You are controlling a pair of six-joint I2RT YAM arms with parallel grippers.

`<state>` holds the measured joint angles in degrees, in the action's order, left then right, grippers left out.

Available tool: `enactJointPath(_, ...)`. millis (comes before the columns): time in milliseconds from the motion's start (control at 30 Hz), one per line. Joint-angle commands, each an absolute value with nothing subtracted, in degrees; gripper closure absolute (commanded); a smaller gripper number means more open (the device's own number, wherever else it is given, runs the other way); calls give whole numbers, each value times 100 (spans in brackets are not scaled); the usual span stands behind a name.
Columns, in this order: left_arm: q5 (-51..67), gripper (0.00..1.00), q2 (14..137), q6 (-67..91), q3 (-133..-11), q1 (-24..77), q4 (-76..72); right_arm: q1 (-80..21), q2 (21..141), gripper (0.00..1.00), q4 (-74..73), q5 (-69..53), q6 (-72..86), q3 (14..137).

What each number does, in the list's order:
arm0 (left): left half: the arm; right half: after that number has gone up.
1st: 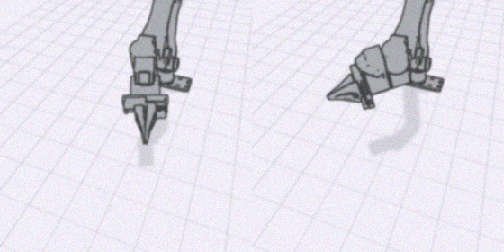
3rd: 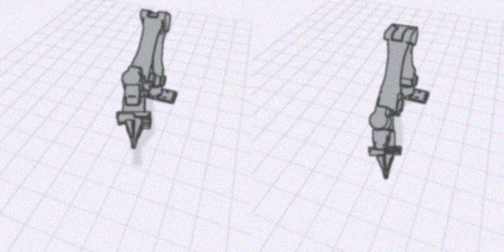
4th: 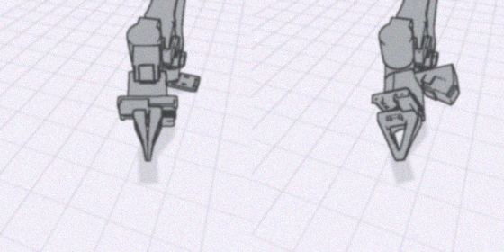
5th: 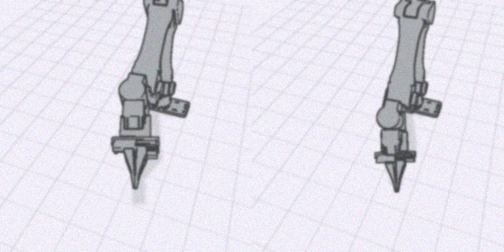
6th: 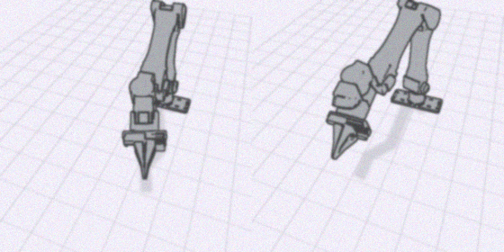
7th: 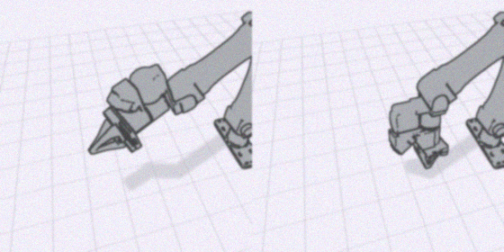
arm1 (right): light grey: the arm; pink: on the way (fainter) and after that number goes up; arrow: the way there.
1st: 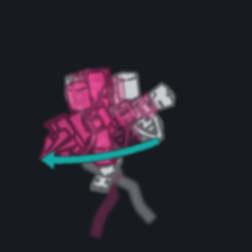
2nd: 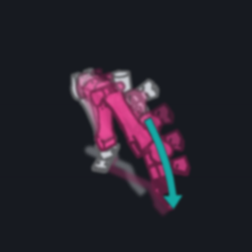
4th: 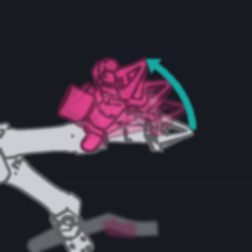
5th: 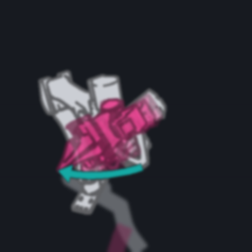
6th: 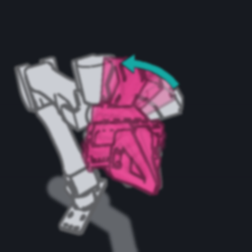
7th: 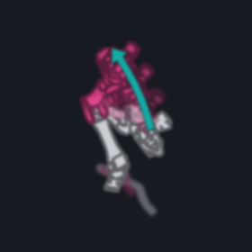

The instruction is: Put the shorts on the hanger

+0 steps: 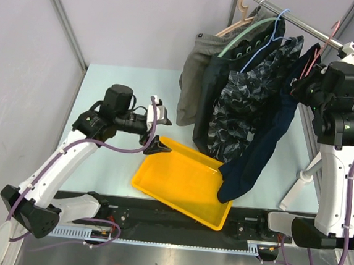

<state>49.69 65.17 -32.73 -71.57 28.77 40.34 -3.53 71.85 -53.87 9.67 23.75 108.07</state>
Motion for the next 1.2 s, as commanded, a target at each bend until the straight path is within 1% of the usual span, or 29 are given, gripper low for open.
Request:
enactJointPath(0,4870,4,6363,-3796,-6917,2962,4342,-369,7233,100,-4377,1344,2434,10714)
enactJointPath(200,4264,5,6354,-4385,-6391,3155,4588,-387,7172,100,-3903,1187,2426,10275)
enactJointPath(233,4193,6,6372,-4516,-6303,3181,4631,-395,7102,98,-3815,1178,2391,10222)
enactJointPath(267,4140,6,6381,-4613,-6171,3243,4675,-396,7049,94,-3788,1108,2365,10143)
enactJointPath(300,4009,7,6398,-4719,-6100,3287,4719,-387,7005,84,-3745,1081,2347,10012)
enactJointPath(333,3912,9,6416,-4955,-6021,3339,4798,-395,6874,79,-3648,1038,2294,9924)
enactJointPath(367,3824,10,6416,-5088,-5855,3479,4851,-404,6812,68,-3604,924,2277,9862)
enactJointPath(433,3587,13,6425,-5499,-5679,3629,4991,-413,6593,57,-3551,800,2198,9686)
enactJointPath(467,3516,13,6407,-5598,-5495,3786,5018,-430,6505,47,-3559,695,2119,9651)
enactJointPath(500,3472,14,6416,-5668,-5406,3858,5053,-431,6426,41,-3560,625,2075,9520)
enactJointPath(533,3393,14,6407,-5799,-5336,3937,5089,-439,6329,37,-3594,572,2031,9458)
enactJointPath(567,3375,14,6425,-5853,-5222,4051,5106,-439,6119,30,-3612,423,1935,9361)
enactJointPath(633,3305,14,6425,-5932,-5142,4209,5098,-448,5890,22,-3691,221,1811,9090)
enactJointPath(667,3296,14,6451,-5950,-5081,4245,5089,-457,5662,16,-3744,54,1750,9010)
enactJointPath(733,3252,14,6460,-5976,-5045,4350,5045,-466,5441,11,-3997,-173,1460,8790)
enactJointPath(767,3235,14,6477,-6003,-5019,4377,5045,-475,5240,7,-4121,-263,1311,8746)
enactJointPath(900,3217,11,6486,-5959,-4992,4473,4975,-483,4783,2,-5007,-789,680,8465)
enactJointPath(967,3278,10,6478,-5924,-5027,4491,4940,-483,4554,2,-5281,-1579,187,8202)
enactJointPath(1000,3313,8,6478,-5854,-5062,4491,4931,-483,4361,1,-5639,-1800,-433,8157)
enactJointPath(1033,3348,8,6469,-5810,-5097,4491,4939,-483,4255,0,-5851,-2289,-814,8104)
enactJointPath(1100,3488,7,6451,-5670,-5229,4491,4992,-483,3992,0,-6517,-2679,-1639,7981)
enactJointPath(1133,3524,6,6390,-5599,-5264,4491,4992,-475,3921,0,-6800,-3020,-2453,7963)
enactJointPath(1167,3568,6,6329,-5546,-5317,4491,4983,-475,3833,0,-7072,-3154,-2931,7945)
